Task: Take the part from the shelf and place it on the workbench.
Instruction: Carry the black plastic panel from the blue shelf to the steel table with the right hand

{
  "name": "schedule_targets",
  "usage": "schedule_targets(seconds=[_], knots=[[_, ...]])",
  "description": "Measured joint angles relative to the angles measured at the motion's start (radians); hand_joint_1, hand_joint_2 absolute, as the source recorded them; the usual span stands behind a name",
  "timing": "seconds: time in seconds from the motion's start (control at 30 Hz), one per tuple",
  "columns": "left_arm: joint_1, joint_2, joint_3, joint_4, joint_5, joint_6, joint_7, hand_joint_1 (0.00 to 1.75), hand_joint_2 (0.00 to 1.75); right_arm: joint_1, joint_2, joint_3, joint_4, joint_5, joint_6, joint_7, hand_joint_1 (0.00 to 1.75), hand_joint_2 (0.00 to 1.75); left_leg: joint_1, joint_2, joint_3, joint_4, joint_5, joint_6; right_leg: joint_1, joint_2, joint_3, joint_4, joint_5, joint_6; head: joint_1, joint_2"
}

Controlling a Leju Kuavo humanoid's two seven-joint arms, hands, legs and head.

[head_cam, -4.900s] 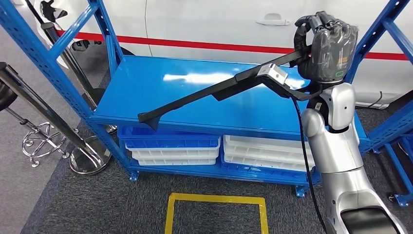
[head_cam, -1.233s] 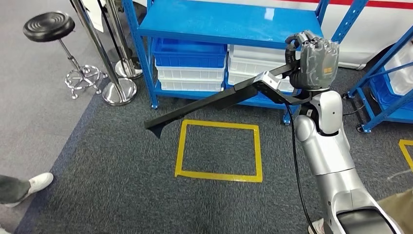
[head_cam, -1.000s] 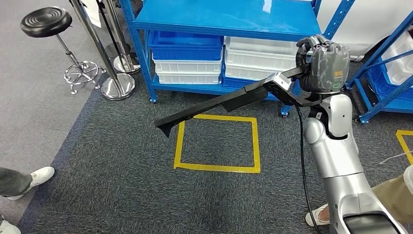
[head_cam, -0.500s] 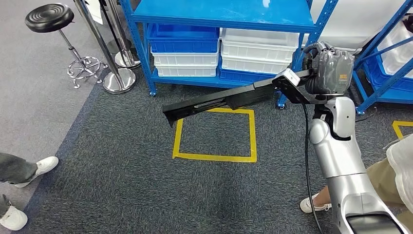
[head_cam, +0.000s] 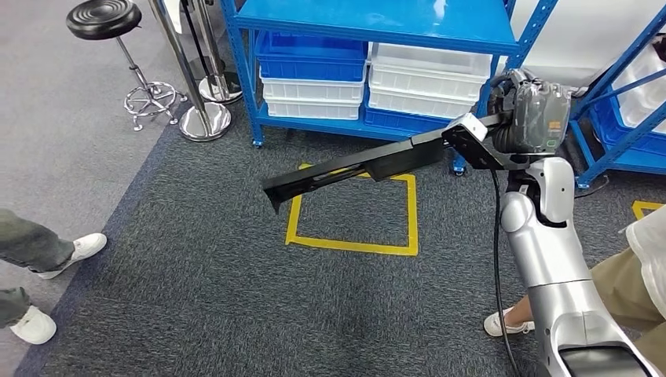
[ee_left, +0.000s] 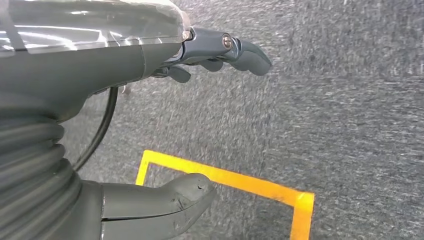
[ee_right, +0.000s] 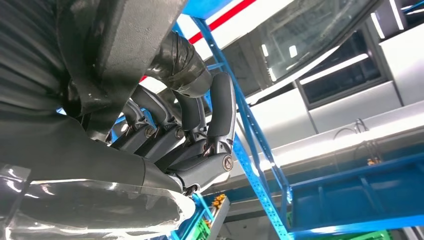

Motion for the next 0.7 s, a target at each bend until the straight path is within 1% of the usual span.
schedule_targets(seconds=[0.03,0.07,0.1,0.17,0.2,0.23,0.27,0.3,0.33,0.37,0.4,0.43,0.47,0.5,0.53,0.57,0.6,0.63,0.67,0.7], knots=[[-0.001,0.000,0.000,0.000,0.000,0.000,0.000,0.00,1.75,-0.001,-0.001,0.000,-0.002,0.001,0.000,0.000,1.75,1.75,0.000,-0.006,-0.007,0.005,0.002,-0.005,0.000,0.013,0.031,-0.053,0.007,-0.003,0.000,0.000],[-0.003,0.000,0.000,0.000,0.000,0.000,0.000,0.00,1.75,-0.002,-0.003,0.000,-0.004,0.001,-0.001,0.000,1.75,1.75,0.001,-0.012,-0.013,0.008,0.006,-0.010,0.002,0.022,0.045,-0.079,0.006,-0.007,0.000,0.000],[-0.003,0.000,0.000,0.000,0.000,0.000,0.000,0.00,1.75,-0.002,-0.005,-0.001,-0.004,0.002,-0.001,0.000,1.75,1.75,0.002,-0.019,-0.019,0.008,0.010,-0.018,0.004,0.024,0.045,-0.083,0.003,-0.010,0.000,0.000],[-0.001,0.000,0.000,0.000,0.000,0.000,0.000,0.00,1.75,-0.002,-0.007,-0.001,-0.006,0.002,-0.002,0.000,1.75,1.75,0.004,-0.028,-0.027,0.008,0.015,-0.031,0.005,0.005,0.041,-0.088,0.010,-0.021,0.000,0.000],[0.001,0.000,0.000,0.000,0.000,0.000,0.000,0.00,1.75,-0.002,-0.007,-0.001,-0.007,0.002,-0.002,0.000,1.75,1.75,0.003,-0.022,-0.034,0.017,0.007,-0.036,0.003,-0.003,0.041,-0.093,0.015,-0.028,0.000,0.000],[0.000,0.000,0.000,0.000,0.000,0.000,0.000,0.00,1.75,-0.003,-0.007,-0.001,-0.008,0.002,-0.002,0.000,1.75,1.75,0.002,-0.011,-0.047,0.045,-0.013,-0.039,0.002,-0.013,0.041,-0.098,0.019,-0.036,0.000,0.000],[0.000,0.000,0.000,0.000,0.000,0.000,0.000,0.00,1.75,-0.003,-0.007,-0.001,-0.009,0.002,-0.002,0.000,1.75,1.75,0.003,0.002,-0.069,0.091,-0.042,-0.041,0.001,-0.023,0.040,-0.101,0.023,-0.043,0.000,0.000],[-0.001,0.000,0.000,0.000,0.000,0.000,0.000,0.00,1.75,-0.003,-0.007,-0.001,-0.009,0.003,-0.002,0.000,1.75,1.75,0.003,0.013,-0.097,0.156,-0.078,-0.043,0.004,-0.032,0.037,-0.101,0.025,-0.047,0.000,0.000],[-0.001,0.000,0.000,0.000,0.000,0.000,0.000,0.00,1.75,-0.003,-0.007,-0.001,-0.010,0.003,-0.002,0.000,1.75,1.75,0.005,0.018,-0.127,0.225,-0.109,-0.045,0.007,-0.042,0.034,-0.100,0.026,-0.049,0.000,0.000],[0.000,0.000,0.000,0.000,0.000,0.000,0.000,0.00,1.75,-0.002,-0.007,-0.001,-0.010,0.003,-0.002,0.000,1.75,1.75,0.005,0.020,-0.146,0.274,-0.125,-0.047,0.009,-0.051,0.030,-0.098,0.026,-0.050,0.000,0.000],[0.001,0.000,0.000,0.000,0.000,0.000,0.000,0.00,1.75,-0.002,-0.007,-0.001,-0.010,0.004,-0.002,0.000,1.75,1.75,0.005,0.021,-0.151,0.293,-0.124,-0.047,0.011,-0.060,0.028,-0.095,0.026,-0.050,0.000,0.000],[0.001,0.000,0.000,0.000,0.000,0.000,0.001,0.00,1.75,-0.002,-0.007,-0.001,-0.010,0.007,-0.002,0.000,1.75,1.75,0.005,0.024,-0.134,0.270,-0.105,-0.047,0.012,-0.069,0.026,-0.092,0.026,-0.050,0.000,0.000],[0.001,0.000,0.000,0.000,0.000,0.000,0.001,0.00,1.75,-0.003,-0.007,-0.001,-0.010,0.010,-0.002,0.000,1.75,1.75,0.005,0.031,-0.101,0.213,-0.075,-0.044,0.013,-0.078,0.025,-0.090,0.026,-0.050,0.000,0.000],[0.001,0.001,0.000,0.000,0.001,0.000,0.000,0.00,1.75,-0.004,-0.007,-0.001,-0.010,0.014,-0.002,0.000,1.75,1.75,0.003,0.049,-0.062,0.142,-0.048,-0.041,0.014,-0.086,0.024,-0.087,0.025,-0.048,0.000,0.000],[-0.001,0.001,0.000,0.000,0.001,0.000,0.000,0.00,1.75,-0.005,-0.008,-0.001,-0.010,0.017,-0.001,0.001,1.75,1.75,-0.002,0.071,-0.029,0.078,-0.030,-0.036,0.017,-0.094,0.023,-0.084,0.024,-0.046,0.000,0.000],[-0.002,0.001,0.000,0.000,0.002,0.000,0.000,0.00,1.75,-0.006,-0.009,-0.001,-0.010,0.020,0.000,0.002,1.75,1.75,-0.006,0.088,-0.010,0.038,-0.021,-0.030,0.020,-0.102,0.022,-0.081,0.024,-0.042,0.000,0.000],[-0.003,0.001,0.000,0.000,0.003,0.000,-0.001,0.00,1.75,-0.007,-0.010,-0.001,-0.010,0.023,0.001,0.003,1.75,1.75,-0.010,0.097,-0.003,0.019,-0.020,-0.025,0.023,-0.111,0.020,-0.080,0.025,-0.038,0.000,0.000],[-0.002,0.001,0.000,0.000,0.004,0.000,-0.001,0.00,1.75,-0.007,-0.011,-0.001,-0.011,0.025,0.003,0.003,1.75,1.75,-0.013,0.093,-0.005,0.016,-0.018,-0.019,0.026,-0.120,0.020,-0.080,0.027,-0.034,0.000,0.000],[-0.001,0.001,0.000,0.000,0.004,0.000,-0.002,0.00,1.75,-0.007,-0.012,-0.001,-0.011,0.028,0.006,0.003,1.75,1.75,-0.011,0.081,-0.007,0.014,-0.013,-0.012,0.025,-0.127,0.019,-0.081,0.027,-0.029,0.000,0.000],[0.000,0.000,0.000,0.000,0.005,0.000,-0.003,0.00,1.75,-0.007,-0.014,-0.001,-0.011,0.033,0.009,0.003,1.75,1.75,-0.009,0.072,-0.008,0.011,-0.007,-0.006,0.023,-0.121,0.018,-0.076,0.021,-0.024,0.000,0.000]])
